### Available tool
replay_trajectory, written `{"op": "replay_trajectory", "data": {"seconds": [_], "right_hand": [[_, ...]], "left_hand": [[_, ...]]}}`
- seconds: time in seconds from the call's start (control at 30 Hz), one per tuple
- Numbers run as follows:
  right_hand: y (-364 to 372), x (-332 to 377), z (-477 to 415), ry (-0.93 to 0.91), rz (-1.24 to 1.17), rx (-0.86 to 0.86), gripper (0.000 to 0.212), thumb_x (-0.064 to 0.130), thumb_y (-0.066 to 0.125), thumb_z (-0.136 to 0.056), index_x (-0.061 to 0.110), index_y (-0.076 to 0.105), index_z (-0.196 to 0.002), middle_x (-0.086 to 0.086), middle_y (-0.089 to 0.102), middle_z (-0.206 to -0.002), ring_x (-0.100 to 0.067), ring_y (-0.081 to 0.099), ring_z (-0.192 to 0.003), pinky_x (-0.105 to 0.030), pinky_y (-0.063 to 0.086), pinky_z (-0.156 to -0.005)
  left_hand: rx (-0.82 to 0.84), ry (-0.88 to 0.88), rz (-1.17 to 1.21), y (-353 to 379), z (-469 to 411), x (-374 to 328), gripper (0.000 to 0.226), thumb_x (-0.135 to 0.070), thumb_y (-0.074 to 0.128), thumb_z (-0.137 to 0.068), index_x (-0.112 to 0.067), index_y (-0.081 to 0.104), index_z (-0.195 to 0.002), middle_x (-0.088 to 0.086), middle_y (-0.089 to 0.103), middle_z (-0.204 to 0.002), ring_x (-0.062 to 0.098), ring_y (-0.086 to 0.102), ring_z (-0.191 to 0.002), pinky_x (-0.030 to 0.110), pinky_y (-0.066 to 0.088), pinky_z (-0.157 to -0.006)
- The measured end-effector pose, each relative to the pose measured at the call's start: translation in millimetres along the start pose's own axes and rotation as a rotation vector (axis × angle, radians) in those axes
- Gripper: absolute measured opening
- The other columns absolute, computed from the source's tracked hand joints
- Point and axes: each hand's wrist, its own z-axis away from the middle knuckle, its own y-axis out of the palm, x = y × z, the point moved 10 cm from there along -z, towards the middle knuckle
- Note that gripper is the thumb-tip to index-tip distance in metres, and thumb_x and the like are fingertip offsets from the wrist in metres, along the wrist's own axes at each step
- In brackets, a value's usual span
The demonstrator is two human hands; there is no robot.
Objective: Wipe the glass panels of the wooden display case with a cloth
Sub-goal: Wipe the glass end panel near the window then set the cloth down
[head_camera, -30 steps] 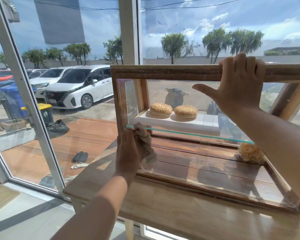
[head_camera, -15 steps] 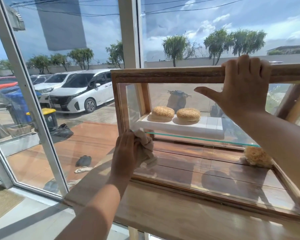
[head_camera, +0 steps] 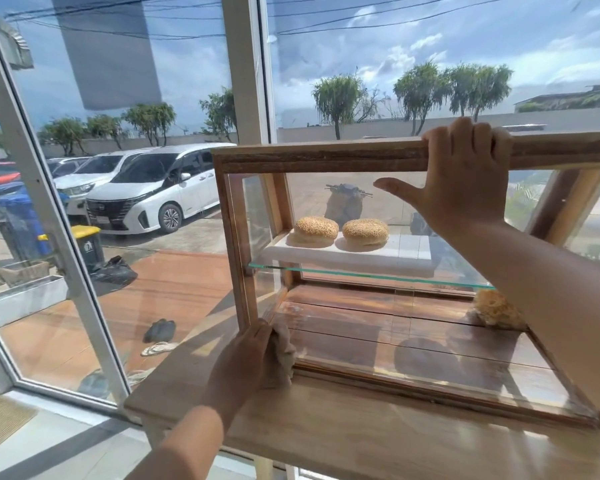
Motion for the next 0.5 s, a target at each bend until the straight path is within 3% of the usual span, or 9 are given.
{"op": "replay_trajectory", "data": {"seconds": [0.13, 0.23, 0.3, 0.4, 0.5], "right_hand": [[-0.3, 0.5, 0.2, 0.003, -0.003, 0.009, 0.084, 0.084, 0.046, -0.081, 0.004, 0.047, -0.105, -0.018, 0.048, -0.107, -0.034, 0.044, -0.097, -0.046, 0.027, -0.095], [-0.6, 1.2, -0.5, 0.003, -0.007, 0.019, 0.083, 0.083, 0.047, -0.08, 0.004, 0.047, -0.105, -0.019, 0.047, -0.107, -0.034, 0.044, -0.097, -0.046, 0.027, -0.096], [-0.6, 1.0, -0.4, 0.005, -0.01, 0.024, 0.083, 0.083, 0.047, -0.08, 0.004, 0.047, -0.105, -0.019, 0.048, -0.108, -0.035, 0.044, -0.097, -0.047, 0.028, -0.096], [0.4, 0.4, 0.1, 0.007, -0.003, 0.021, 0.083, 0.083, 0.046, -0.08, 0.005, 0.048, -0.107, -0.018, 0.048, -0.108, -0.035, 0.044, -0.098, -0.046, 0.029, -0.097], [1.1, 0.1, 0.6, 0.001, 0.003, 0.0, 0.083, 0.084, 0.045, -0.081, 0.004, 0.049, -0.106, -0.018, 0.049, -0.107, -0.034, 0.045, -0.097, -0.046, 0.026, -0.095]], "left_hand": [[-0.377, 0.054, 0.105, -123.9, -49.5, -55.2, 0.014, 0.006, 0.06, -0.091, 0.0, 0.058, -0.104, 0.022, 0.06, -0.103, 0.037, 0.059, -0.096, 0.042, 0.048, -0.081], [-0.587, 0.175, 0.149, -200.2, -99.0, -89.9, 0.008, -0.006, 0.055, -0.096, -0.009, 0.058, -0.103, 0.023, 0.06, -0.105, 0.038, 0.058, -0.1, 0.047, 0.05, -0.088], [-0.581, 0.175, 0.202, -213.0, -125.9, -101.5, 0.019, -0.01, 0.048, -0.097, -0.018, 0.06, -0.109, 0.023, 0.061, -0.114, 0.04, 0.055, -0.108, 0.05, 0.047, -0.097], [-0.661, 0.166, 0.072, -199.8, -127.4, -107.5, 0.033, 0.007, 0.053, -0.093, -0.004, 0.059, -0.124, 0.017, 0.057, -0.123, 0.032, 0.05, -0.114, 0.037, 0.043, -0.1], [-0.666, 0.147, 0.048, -160.8, -114.7, -94.2, 0.026, 0.01, 0.059, -0.091, 0.002, 0.06, -0.116, 0.021, 0.057, -0.115, 0.035, 0.05, -0.108, 0.049, 0.05, -0.094]]}}
